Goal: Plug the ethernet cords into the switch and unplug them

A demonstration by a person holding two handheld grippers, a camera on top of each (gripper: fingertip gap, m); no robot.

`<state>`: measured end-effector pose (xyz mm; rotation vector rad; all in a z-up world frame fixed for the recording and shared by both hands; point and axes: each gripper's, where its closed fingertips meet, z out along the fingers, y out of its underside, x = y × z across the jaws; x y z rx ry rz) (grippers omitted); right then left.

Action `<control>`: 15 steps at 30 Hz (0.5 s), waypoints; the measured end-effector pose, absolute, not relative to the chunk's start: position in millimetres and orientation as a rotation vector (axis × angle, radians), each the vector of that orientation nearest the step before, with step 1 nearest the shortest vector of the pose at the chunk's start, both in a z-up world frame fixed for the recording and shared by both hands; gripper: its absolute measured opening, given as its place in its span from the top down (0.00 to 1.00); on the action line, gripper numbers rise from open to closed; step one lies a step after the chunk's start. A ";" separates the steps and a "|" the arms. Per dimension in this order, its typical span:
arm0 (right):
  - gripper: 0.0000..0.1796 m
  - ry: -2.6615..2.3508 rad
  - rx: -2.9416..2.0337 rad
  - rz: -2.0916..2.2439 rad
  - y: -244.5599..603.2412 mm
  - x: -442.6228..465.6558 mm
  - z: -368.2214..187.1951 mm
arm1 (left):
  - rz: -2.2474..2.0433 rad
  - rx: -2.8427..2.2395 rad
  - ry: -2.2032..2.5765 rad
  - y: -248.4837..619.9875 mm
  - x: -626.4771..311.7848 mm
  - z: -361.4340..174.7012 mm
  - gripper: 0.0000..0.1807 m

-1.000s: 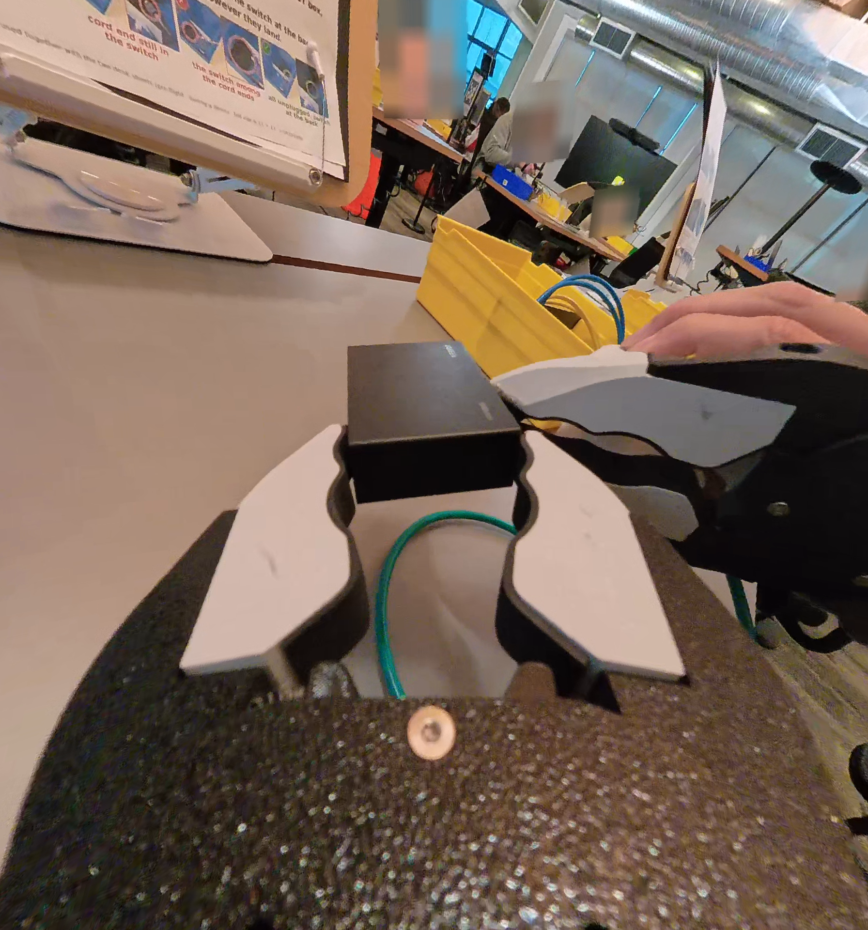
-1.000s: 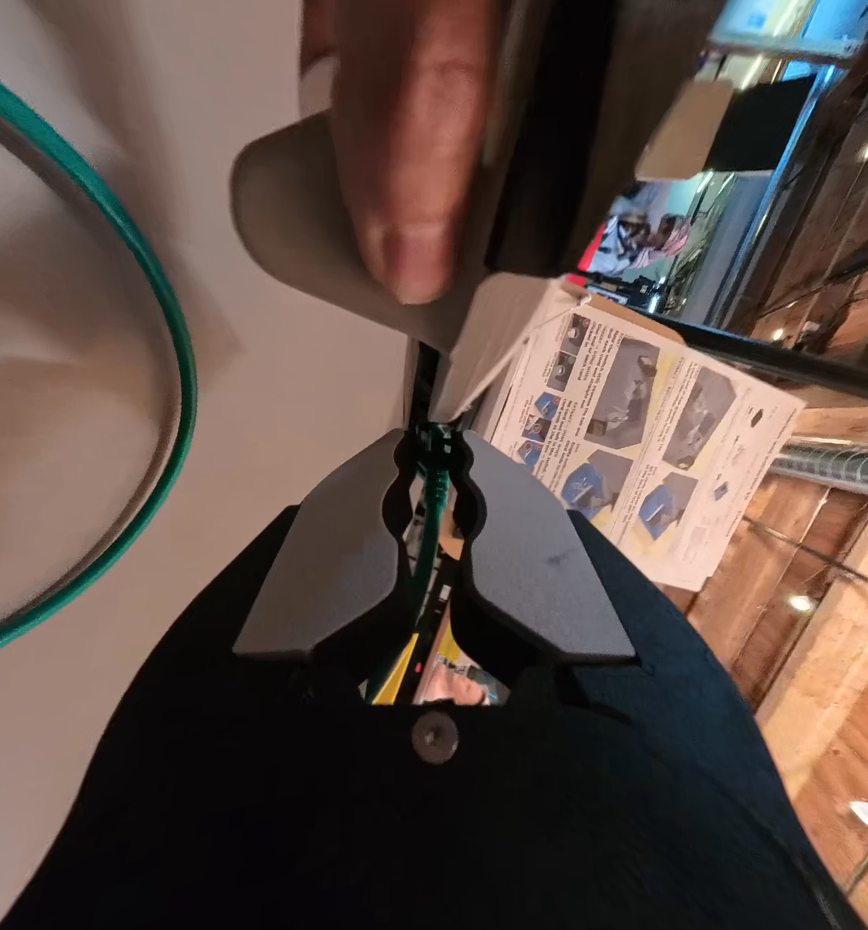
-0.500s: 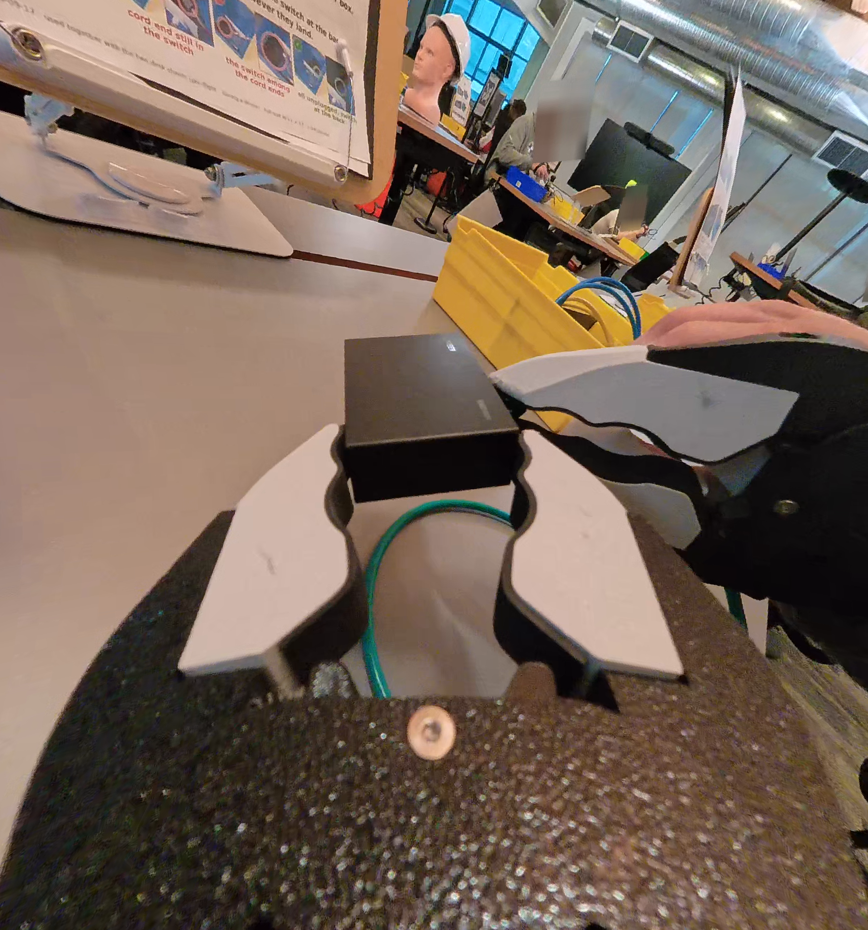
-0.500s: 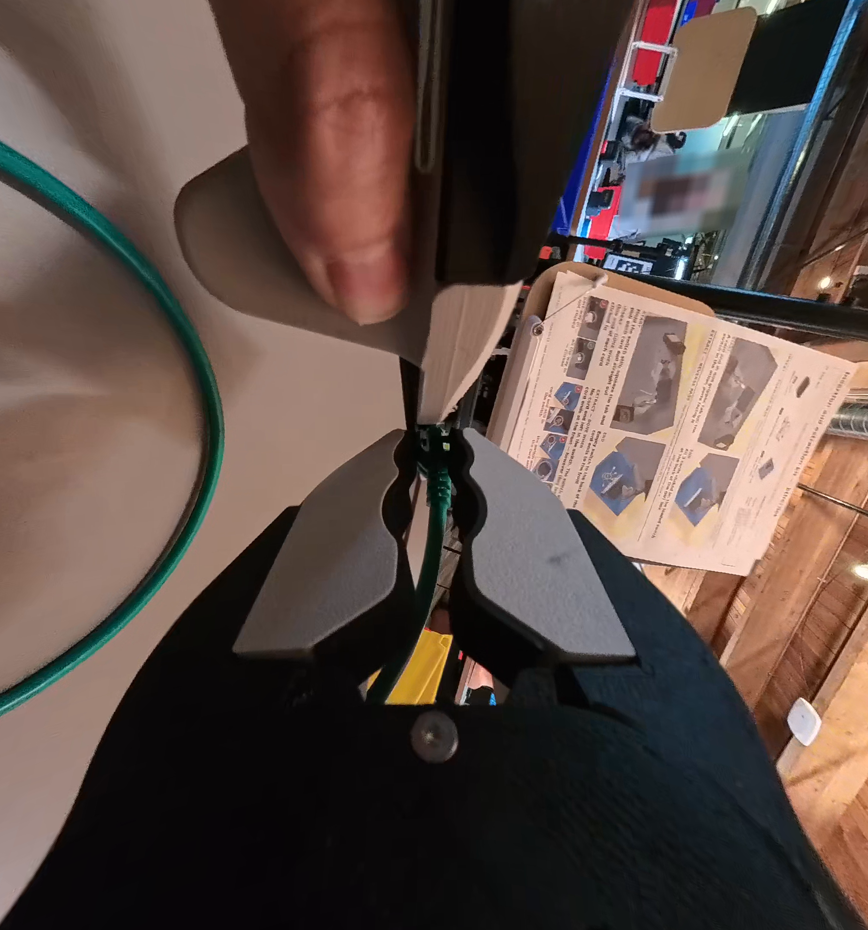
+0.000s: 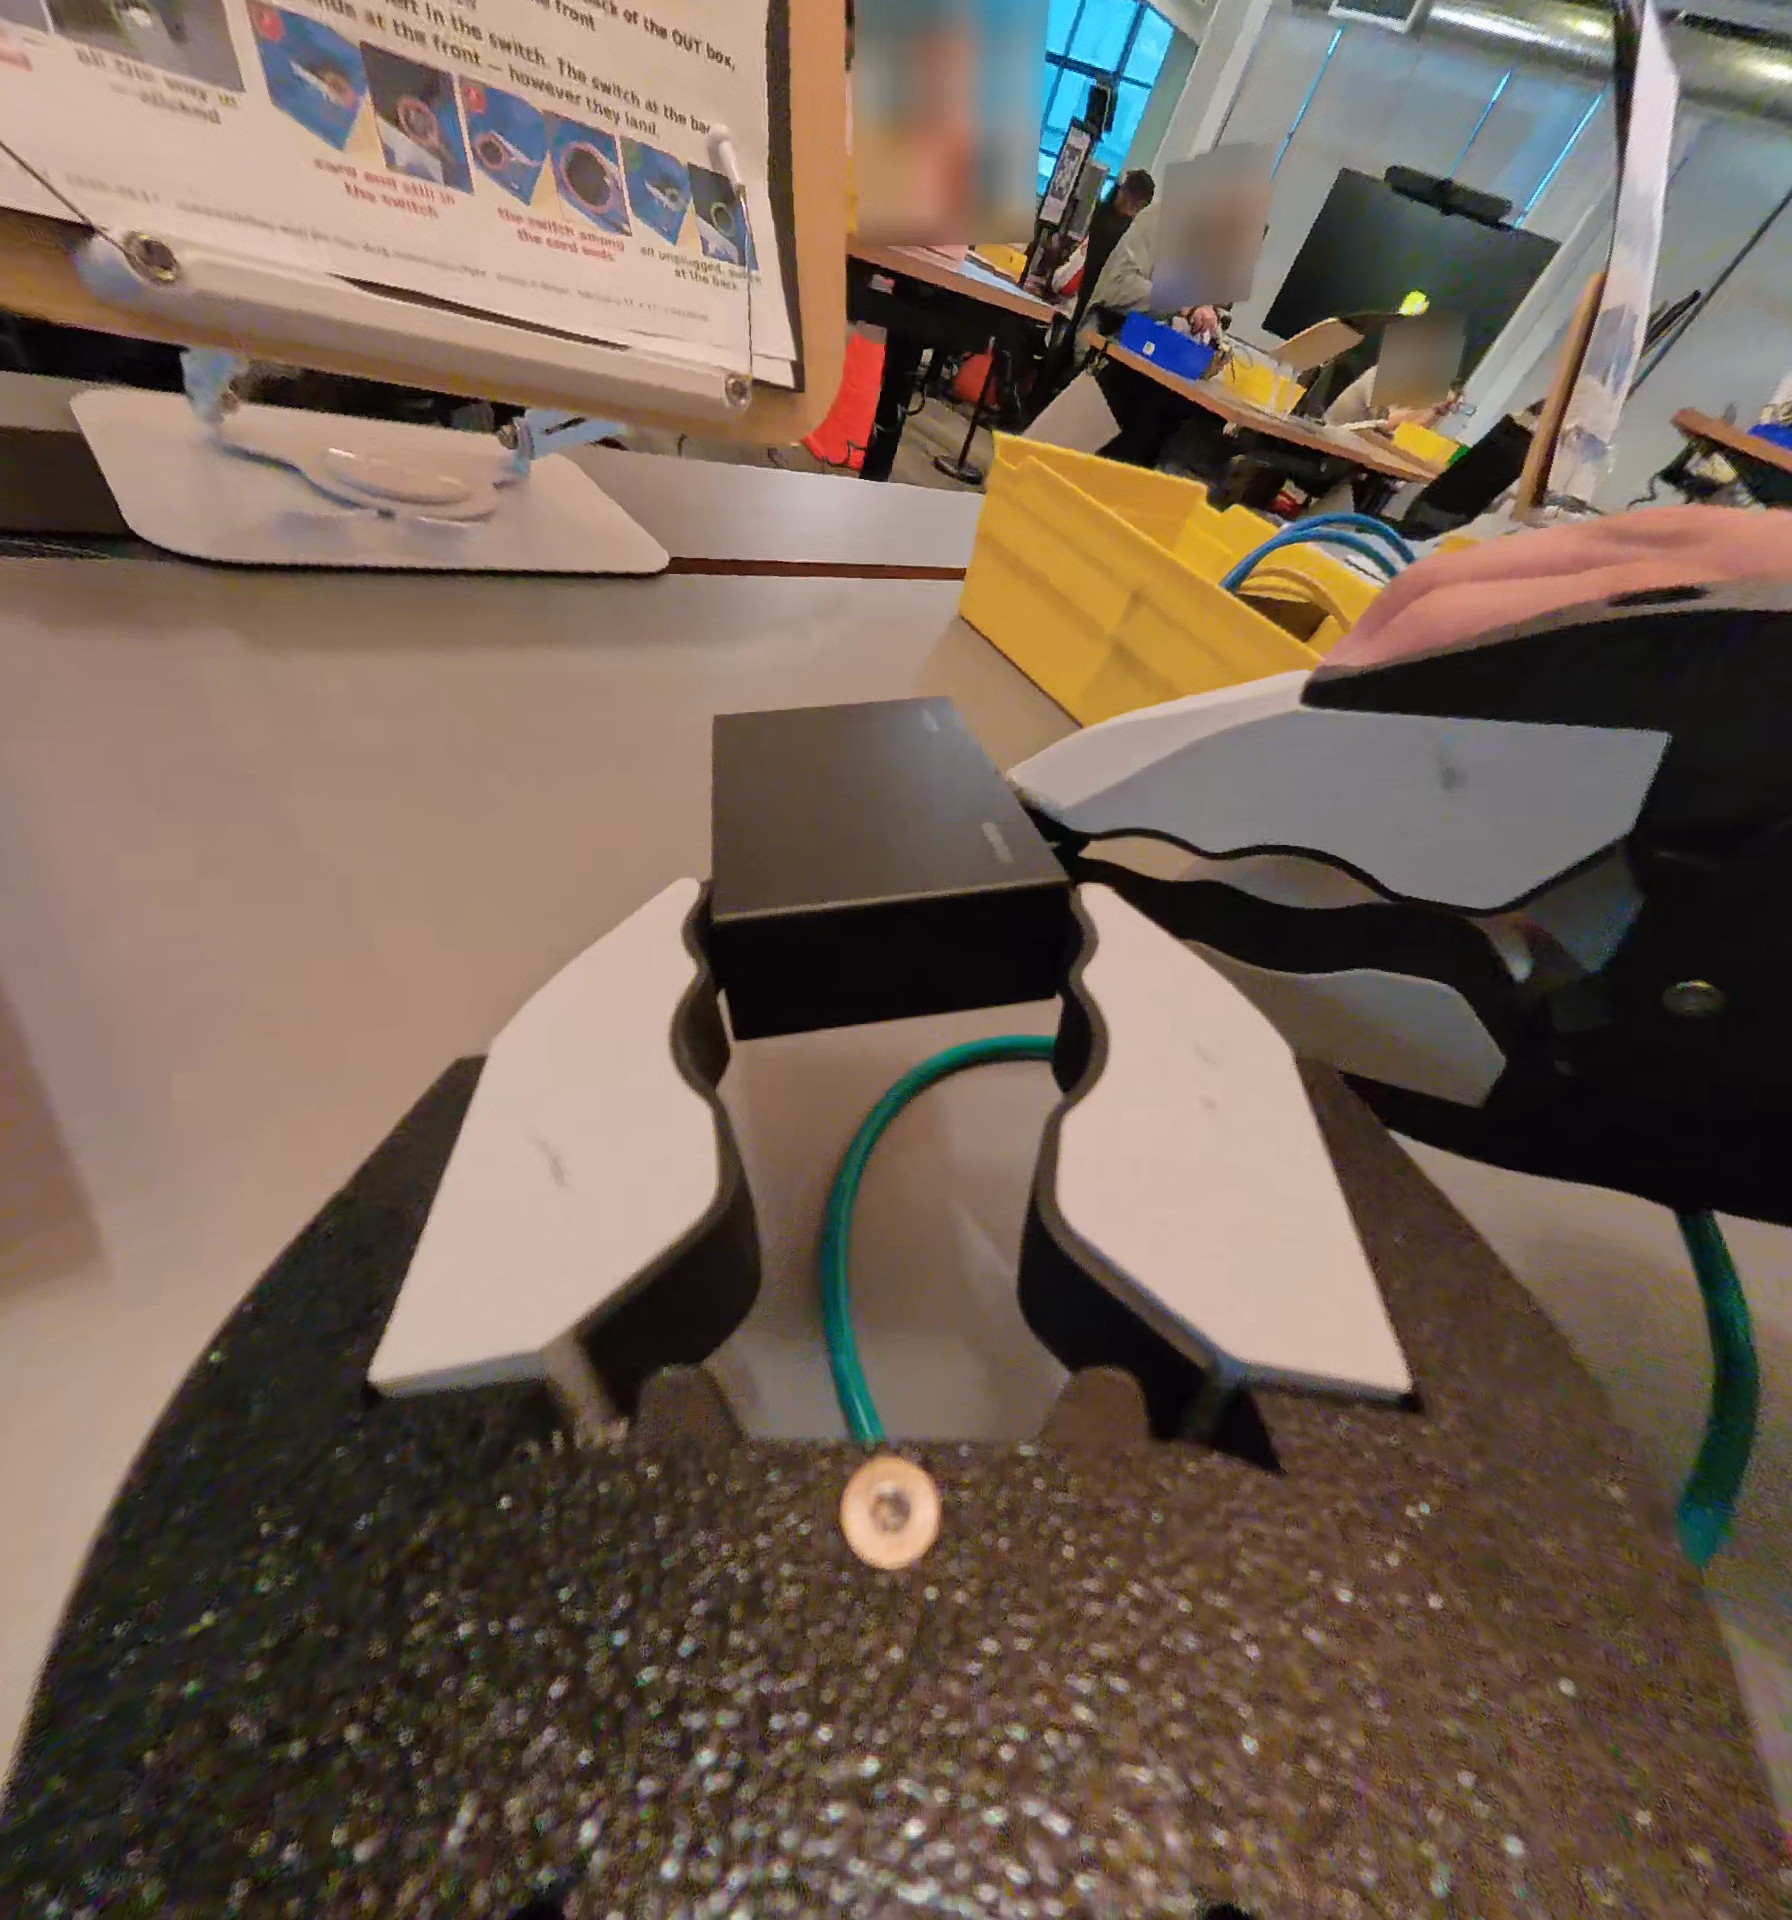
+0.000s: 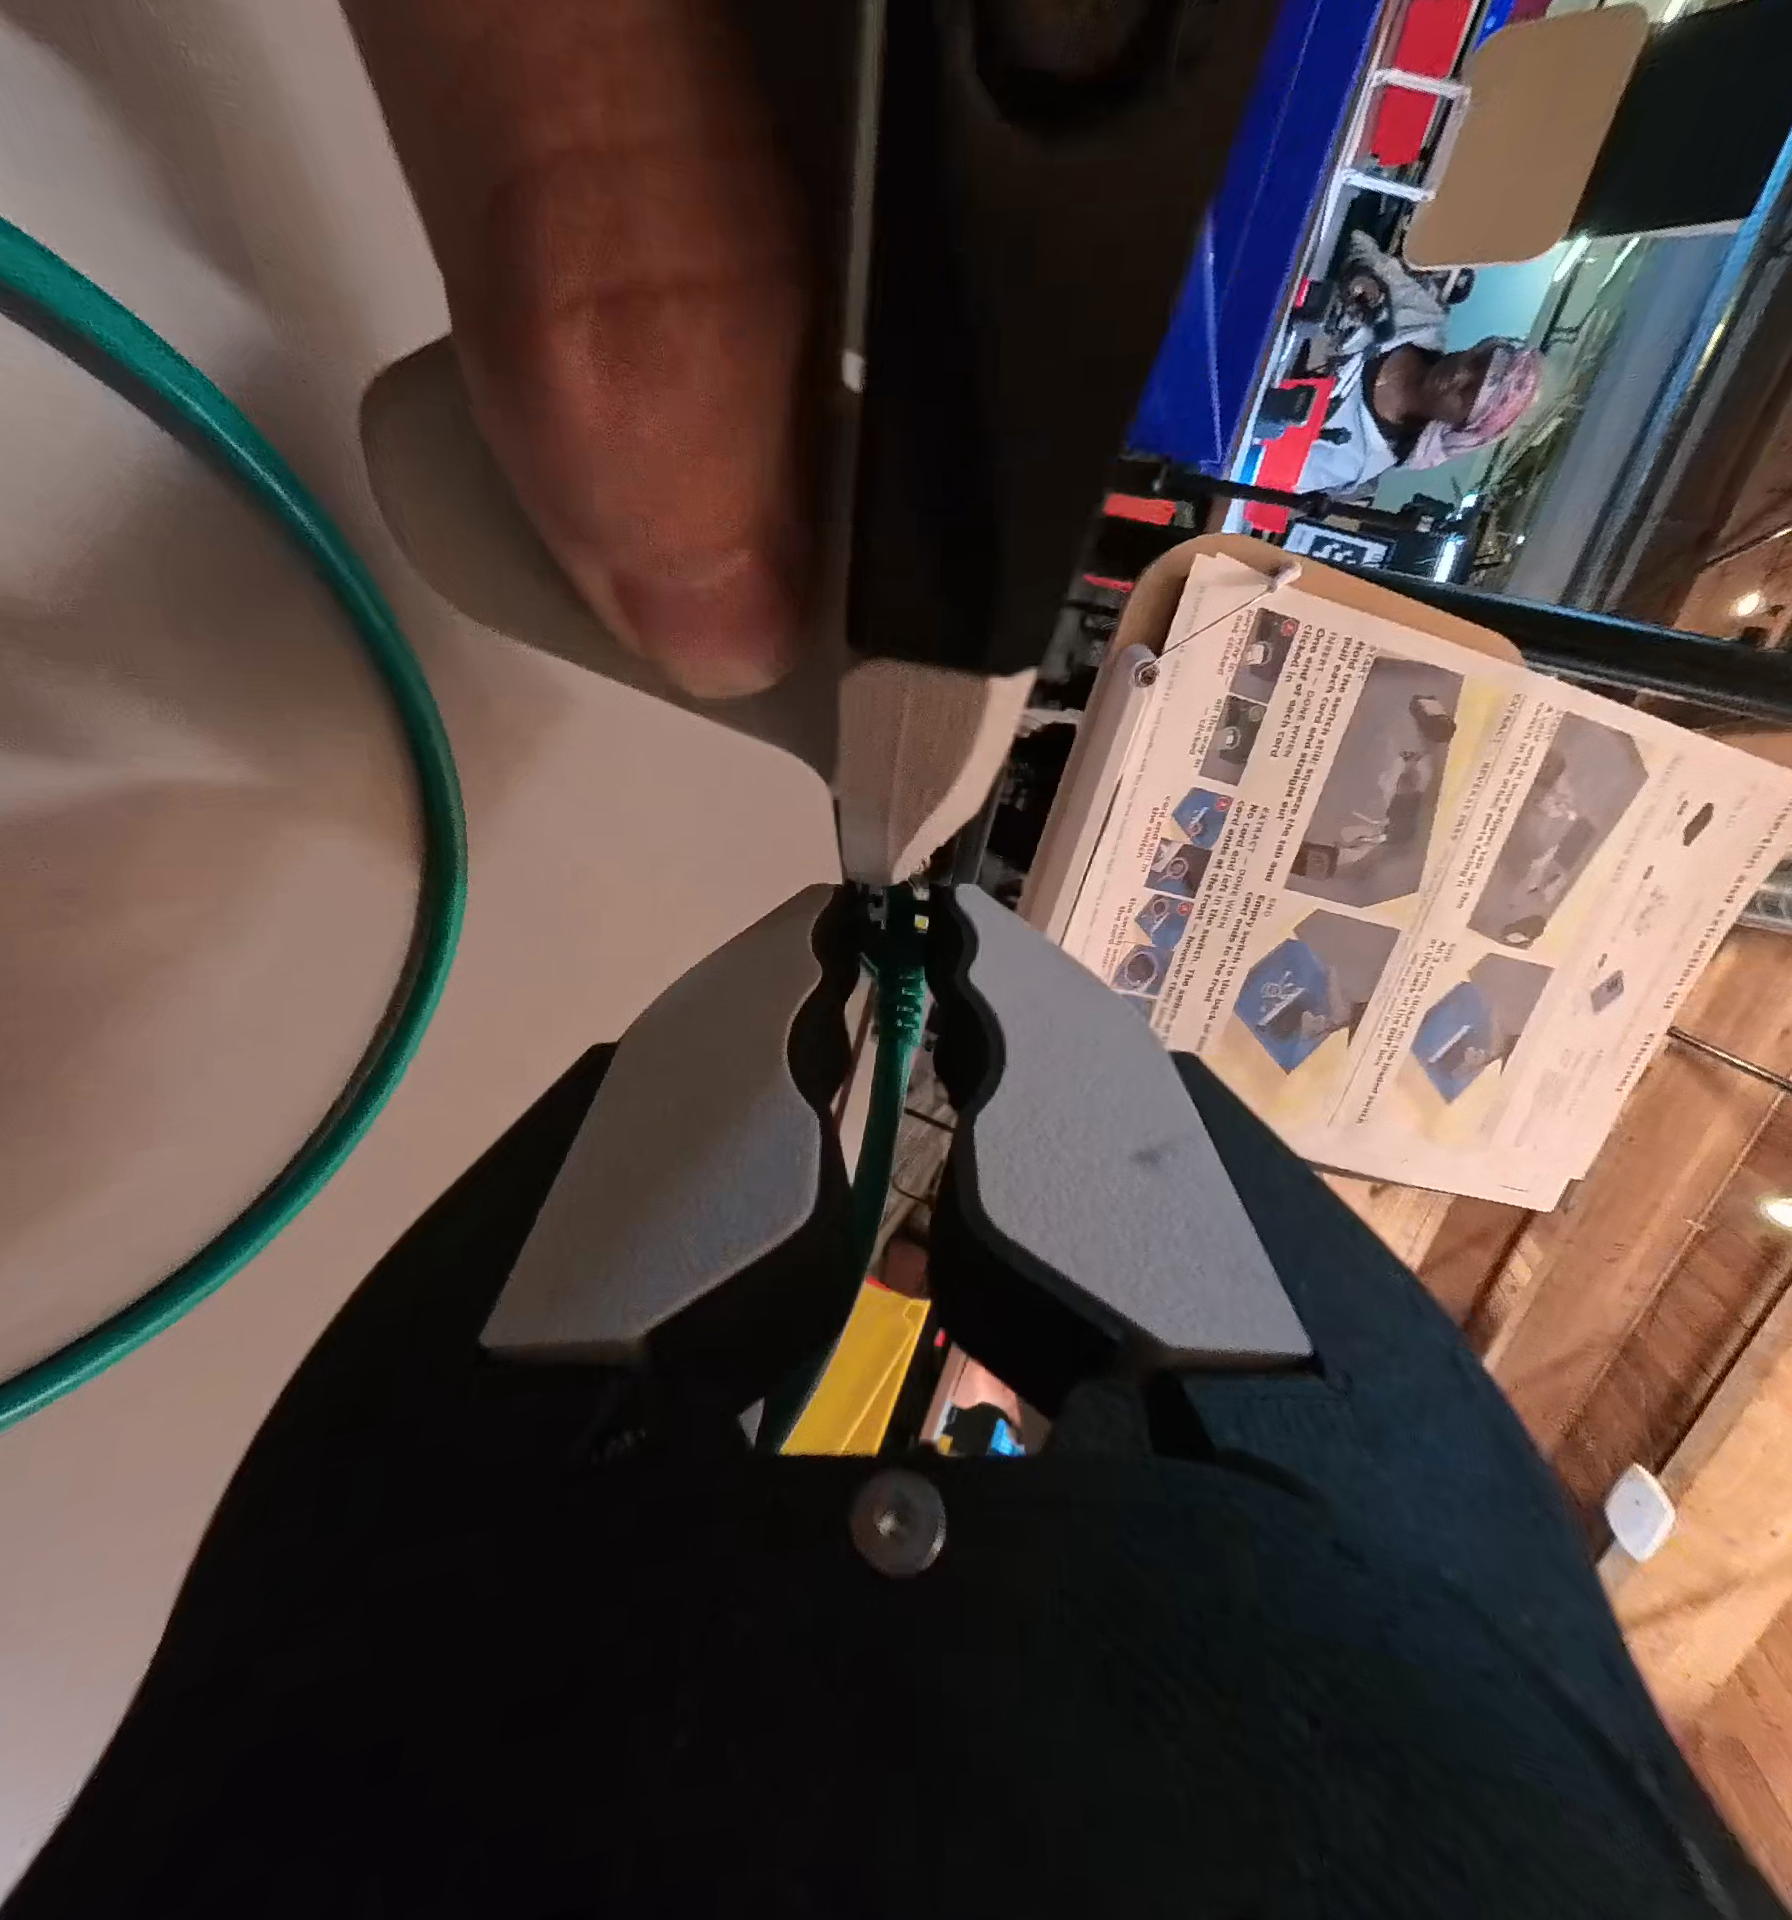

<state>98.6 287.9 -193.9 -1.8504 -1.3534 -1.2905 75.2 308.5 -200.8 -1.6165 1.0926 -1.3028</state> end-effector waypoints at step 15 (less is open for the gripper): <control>0.92 -1.395 -1.853 -1.329 285.9 98.6 -197.3 | -1.463 -1.681 1.013 307.2 77.4 -203.6 0.66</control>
